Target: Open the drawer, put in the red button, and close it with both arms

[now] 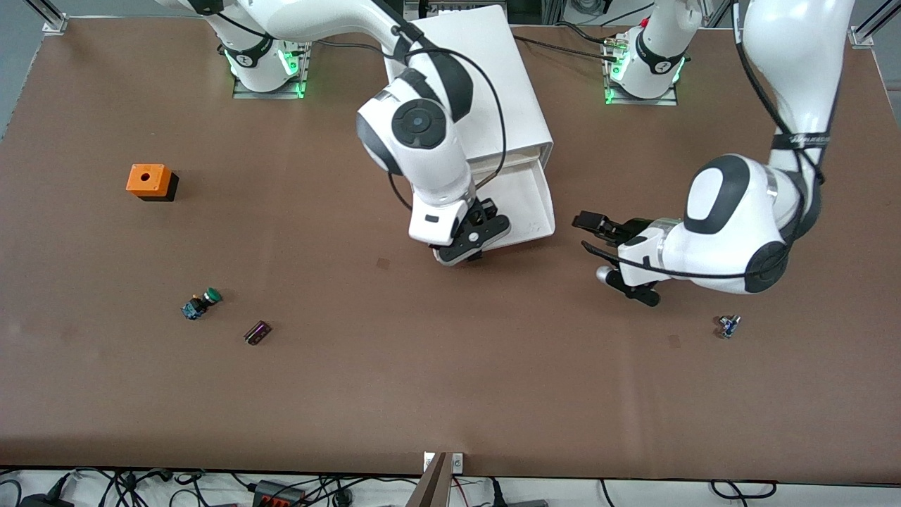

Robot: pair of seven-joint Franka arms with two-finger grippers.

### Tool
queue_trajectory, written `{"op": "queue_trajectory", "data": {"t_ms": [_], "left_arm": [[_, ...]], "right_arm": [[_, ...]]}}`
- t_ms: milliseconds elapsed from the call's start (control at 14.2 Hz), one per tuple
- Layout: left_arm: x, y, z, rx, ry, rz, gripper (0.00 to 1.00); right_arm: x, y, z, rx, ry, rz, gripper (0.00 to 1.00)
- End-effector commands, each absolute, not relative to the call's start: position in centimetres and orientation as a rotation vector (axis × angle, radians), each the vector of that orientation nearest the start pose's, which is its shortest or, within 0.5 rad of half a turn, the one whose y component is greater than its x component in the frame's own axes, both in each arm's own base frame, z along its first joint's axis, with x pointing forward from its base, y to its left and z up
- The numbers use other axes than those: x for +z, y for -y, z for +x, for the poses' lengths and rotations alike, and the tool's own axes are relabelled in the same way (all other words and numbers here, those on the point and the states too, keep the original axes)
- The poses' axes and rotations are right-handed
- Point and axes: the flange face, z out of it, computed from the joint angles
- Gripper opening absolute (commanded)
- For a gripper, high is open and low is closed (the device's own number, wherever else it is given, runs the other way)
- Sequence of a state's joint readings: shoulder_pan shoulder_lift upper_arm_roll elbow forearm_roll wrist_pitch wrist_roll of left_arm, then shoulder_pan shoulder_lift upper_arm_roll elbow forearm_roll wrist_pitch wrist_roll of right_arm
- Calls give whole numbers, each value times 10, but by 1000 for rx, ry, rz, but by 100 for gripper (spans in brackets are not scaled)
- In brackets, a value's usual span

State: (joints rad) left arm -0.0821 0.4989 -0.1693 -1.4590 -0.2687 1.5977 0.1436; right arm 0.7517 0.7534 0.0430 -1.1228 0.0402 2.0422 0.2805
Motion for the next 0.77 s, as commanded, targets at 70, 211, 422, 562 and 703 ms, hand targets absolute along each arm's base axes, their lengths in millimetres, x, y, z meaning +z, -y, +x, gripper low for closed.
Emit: {"op": "queue_trajectory", "data": {"t_ms": [70,211,422,562,703], "left_arm": [[406,154,652,510,-484,-3192,100],[406,146,669,428,-460,-3215,100],[403,145,686,384,-440,-3231,100],[403,145,686,384,-435,-3231,100],[403,148,685,387,-393,-3230,100]], "right_arm": [[373,-550,533,-40,703,-2952,0],[364,-560,522,-18,734,-2956,0],[354,-567,524,-44,672,-2949,0],[345,-575,519,-22,681,-2937,0],[340,-579,515,-10,685,-2936,0]]}}
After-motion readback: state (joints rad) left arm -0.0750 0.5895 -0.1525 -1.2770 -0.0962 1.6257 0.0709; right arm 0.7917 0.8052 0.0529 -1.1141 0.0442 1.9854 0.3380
